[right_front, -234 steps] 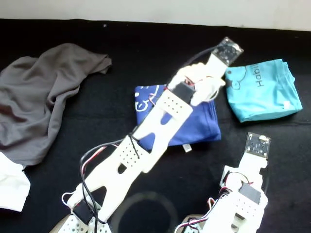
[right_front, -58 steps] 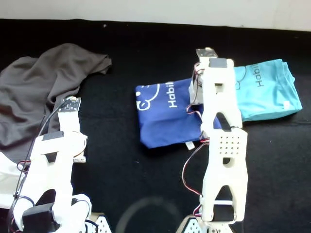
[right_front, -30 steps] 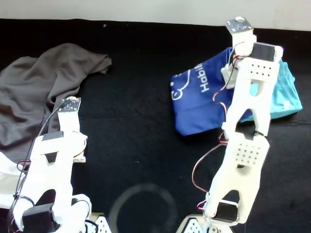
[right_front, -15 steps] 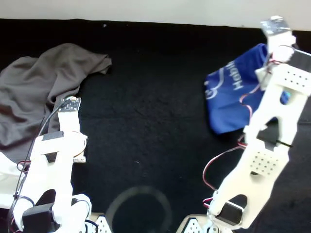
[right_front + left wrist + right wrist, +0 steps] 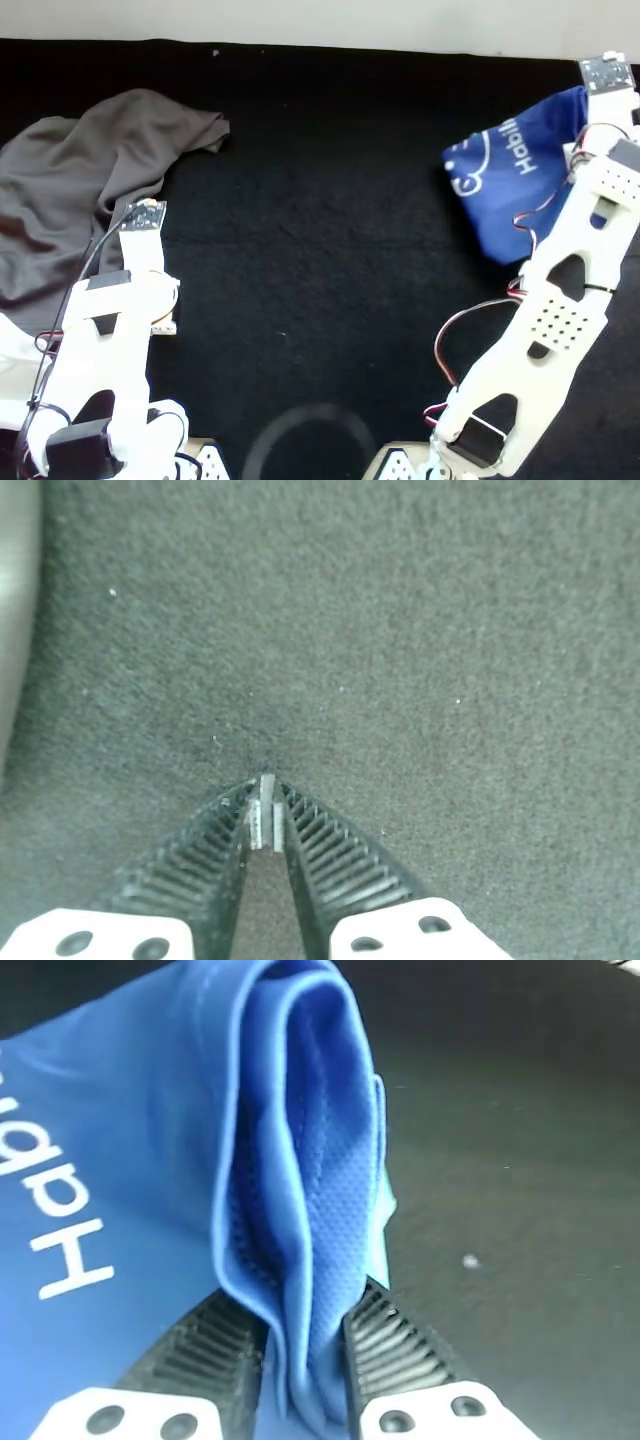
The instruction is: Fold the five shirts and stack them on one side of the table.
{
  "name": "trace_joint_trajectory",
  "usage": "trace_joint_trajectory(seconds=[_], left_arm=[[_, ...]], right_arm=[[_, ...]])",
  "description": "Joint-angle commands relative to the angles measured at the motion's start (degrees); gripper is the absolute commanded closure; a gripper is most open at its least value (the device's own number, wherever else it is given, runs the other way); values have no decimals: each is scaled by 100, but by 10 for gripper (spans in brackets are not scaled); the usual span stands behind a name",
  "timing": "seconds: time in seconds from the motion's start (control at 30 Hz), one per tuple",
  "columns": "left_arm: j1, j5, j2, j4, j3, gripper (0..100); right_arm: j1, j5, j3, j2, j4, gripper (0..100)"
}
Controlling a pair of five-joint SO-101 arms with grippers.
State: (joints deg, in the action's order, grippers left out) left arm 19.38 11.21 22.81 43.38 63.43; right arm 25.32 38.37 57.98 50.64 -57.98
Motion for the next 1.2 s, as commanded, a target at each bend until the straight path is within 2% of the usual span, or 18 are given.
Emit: trace_joint_trajectory(seconds=[0.0, 0.2, 0.83, 0.93, 1.0, 1.07, 1.17], left_arm=[[84, -44, 13, -88, 22, 991], [84, -44, 13, -88, 22, 991], [84, -44, 13, -88, 22, 991], [84, -44, 13, -88, 22, 991], [84, -44, 13, -88, 22, 991], [84, -44, 13, -88, 22, 991], [84, -44, 13, -88, 22, 991]], right_arm=[[207, 88, 66, -40, 743, 992], [207, 79, 22, 163, 295, 992], [189, 35, 22, 822, -145, 992], [233, 35, 66, 1033, -145, 957], [286, -316, 66, 1077, -154, 899], [338, -1011, 84, 989, -145, 850], [347, -1670, 286, 787, -145, 827]])
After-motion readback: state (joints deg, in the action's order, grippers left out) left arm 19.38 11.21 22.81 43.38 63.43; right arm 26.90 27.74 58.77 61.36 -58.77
